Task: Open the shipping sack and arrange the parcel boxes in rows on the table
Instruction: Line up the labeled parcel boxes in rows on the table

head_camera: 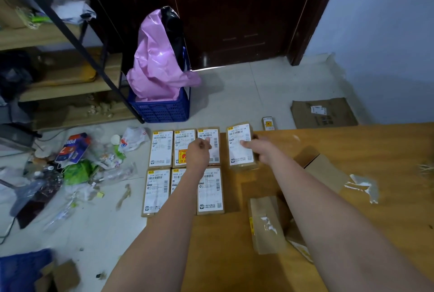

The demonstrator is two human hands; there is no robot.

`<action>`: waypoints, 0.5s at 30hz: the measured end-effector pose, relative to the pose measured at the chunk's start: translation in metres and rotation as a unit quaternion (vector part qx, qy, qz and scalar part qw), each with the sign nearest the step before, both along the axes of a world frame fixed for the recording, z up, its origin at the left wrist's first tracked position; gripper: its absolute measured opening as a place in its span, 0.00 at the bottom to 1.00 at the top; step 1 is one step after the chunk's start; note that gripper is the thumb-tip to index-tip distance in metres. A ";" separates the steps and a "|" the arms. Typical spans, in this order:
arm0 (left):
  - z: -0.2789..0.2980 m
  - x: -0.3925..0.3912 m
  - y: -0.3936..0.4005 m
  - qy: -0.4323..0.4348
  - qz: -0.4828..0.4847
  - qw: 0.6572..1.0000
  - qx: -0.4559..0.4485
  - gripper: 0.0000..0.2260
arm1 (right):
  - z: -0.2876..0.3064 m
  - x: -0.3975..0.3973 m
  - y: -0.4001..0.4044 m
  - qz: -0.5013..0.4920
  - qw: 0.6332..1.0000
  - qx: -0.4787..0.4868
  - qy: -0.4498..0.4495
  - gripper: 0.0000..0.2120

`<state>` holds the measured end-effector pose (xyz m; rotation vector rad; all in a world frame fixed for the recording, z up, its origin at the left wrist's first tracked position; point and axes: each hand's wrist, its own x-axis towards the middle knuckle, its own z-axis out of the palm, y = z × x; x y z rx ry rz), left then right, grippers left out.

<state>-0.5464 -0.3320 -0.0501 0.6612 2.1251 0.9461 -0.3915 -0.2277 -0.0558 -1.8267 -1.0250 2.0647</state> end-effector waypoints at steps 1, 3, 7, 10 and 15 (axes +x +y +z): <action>-0.001 -0.006 0.002 0.043 -0.014 0.999 -0.013 0.19 | -0.005 -0.003 0.003 -0.004 1.000 0.002 -0.011 0.23; -0.009 -0.018 0.005 0.131 -0.030 0.990 -0.032 0.20 | -0.016 -0.010 0.007 -0.012 0.999 0.008 -0.037 0.26; -0.035 -0.053 0.001 0.223 -0.019 0.970 -0.094 0.12 | -0.039 -0.020 0.011 0.023 0.995 0.038 -0.093 0.31; -0.043 -0.083 -0.008 0.218 0.006 0.966 -0.143 0.23 | -0.051 -0.025 0.011 0.015 0.994 0.034 -0.100 0.29; -0.056 -0.119 -0.018 0.158 0.025 0.964 -0.211 0.38 | -0.063 -0.028 0.012 0.061 0.978 0.081 -0.181 0.18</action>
